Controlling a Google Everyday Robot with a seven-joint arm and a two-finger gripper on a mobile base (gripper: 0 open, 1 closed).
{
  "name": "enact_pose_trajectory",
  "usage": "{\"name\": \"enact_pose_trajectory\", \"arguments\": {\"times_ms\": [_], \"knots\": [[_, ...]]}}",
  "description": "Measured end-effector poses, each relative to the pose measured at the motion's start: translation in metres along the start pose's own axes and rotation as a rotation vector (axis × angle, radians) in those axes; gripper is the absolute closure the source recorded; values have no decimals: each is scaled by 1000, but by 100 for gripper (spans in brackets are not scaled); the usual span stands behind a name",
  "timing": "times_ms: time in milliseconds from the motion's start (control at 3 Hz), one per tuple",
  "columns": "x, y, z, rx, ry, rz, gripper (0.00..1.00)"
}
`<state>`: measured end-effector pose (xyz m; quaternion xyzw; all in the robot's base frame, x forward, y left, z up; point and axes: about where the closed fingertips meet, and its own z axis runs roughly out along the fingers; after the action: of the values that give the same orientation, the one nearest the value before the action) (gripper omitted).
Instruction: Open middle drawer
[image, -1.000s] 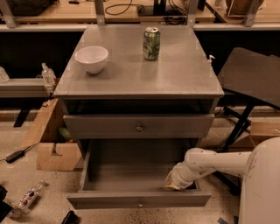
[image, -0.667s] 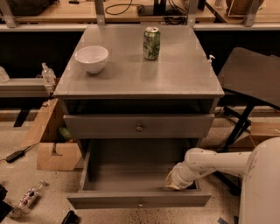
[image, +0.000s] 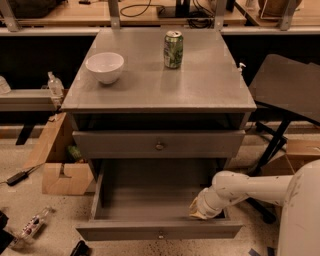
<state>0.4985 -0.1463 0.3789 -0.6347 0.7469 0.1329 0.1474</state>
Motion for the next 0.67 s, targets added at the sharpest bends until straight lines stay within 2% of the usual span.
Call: {"name": "enact_pose_trajectory", "arguments": {"times_ms": [333, 667], "knots": [[0, 0, 0, 0, 0, 0, 90], [0, 0, 0, 0, 0, 0, 67]]}}
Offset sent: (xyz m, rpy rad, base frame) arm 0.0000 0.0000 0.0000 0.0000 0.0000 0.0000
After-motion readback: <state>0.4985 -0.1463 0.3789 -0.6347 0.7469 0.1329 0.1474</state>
